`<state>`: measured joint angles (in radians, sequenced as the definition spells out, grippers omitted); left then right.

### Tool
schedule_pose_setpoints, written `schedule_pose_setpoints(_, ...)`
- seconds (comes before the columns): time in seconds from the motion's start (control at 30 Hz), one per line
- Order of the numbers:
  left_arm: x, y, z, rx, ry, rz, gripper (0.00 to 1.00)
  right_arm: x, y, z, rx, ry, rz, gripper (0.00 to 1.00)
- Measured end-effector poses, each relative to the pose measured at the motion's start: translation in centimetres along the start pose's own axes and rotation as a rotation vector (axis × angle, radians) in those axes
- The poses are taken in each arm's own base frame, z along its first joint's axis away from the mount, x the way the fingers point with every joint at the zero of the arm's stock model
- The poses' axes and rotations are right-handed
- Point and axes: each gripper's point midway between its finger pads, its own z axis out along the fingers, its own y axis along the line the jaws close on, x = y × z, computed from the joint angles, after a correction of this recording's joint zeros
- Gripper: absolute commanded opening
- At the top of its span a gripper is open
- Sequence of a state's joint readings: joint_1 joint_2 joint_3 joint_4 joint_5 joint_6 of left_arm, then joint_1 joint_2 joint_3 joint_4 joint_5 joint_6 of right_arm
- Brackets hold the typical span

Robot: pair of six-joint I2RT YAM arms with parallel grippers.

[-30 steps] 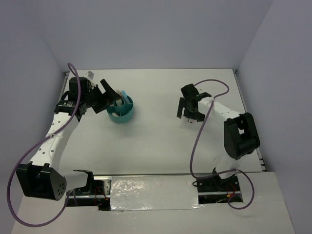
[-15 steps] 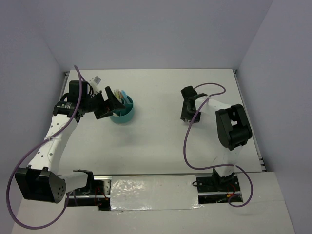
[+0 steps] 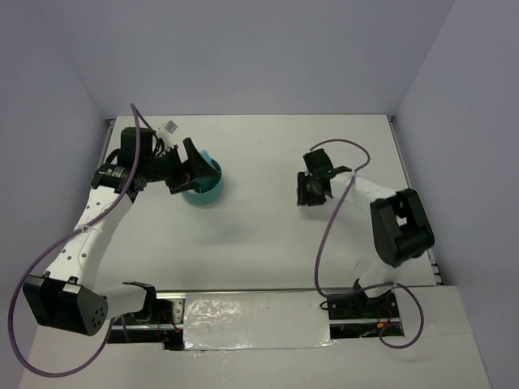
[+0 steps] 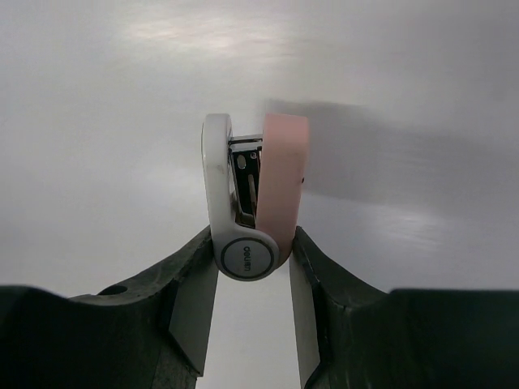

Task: Sort the stationery into containers
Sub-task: Pick up the stationery from the center of the board.

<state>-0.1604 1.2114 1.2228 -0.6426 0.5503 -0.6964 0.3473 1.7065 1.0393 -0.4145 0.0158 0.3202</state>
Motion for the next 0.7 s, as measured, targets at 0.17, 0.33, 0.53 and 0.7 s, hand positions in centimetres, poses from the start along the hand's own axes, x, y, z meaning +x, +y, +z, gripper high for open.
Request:
schedule_pose_setpoints(0.17, -0.1, -2.2, 1.2, 0.044, 0.028, -0.074, 0.99, 1.3, 9.8, -7.3, -0.343, -0.131, -0.249, 0.27)
schedule_pose_setpoints(0.33, 0.2, -5.4, 3.3, 0.094, 0.085, -0.052, 0.99, 3.3, 18.5, -15.8, -0.702, -0.264, -0.462, 0.28)
schedule_pose_setpoints(0.53, 2.4, -6.6, 5.3, 0.111, 0.168, -0.039, 0.99, 3.1, 19.7, -18.1, -0.783, -0.297, -0.485, 0.28)
schedule_pose_setpoints(0.7, 3.2, -7.4, 5.6, 0.128, 0.191, -0.017, 0.97, 2.6, 20.3, -19.2, -0.810, -0.312, -0.493, 0.28)
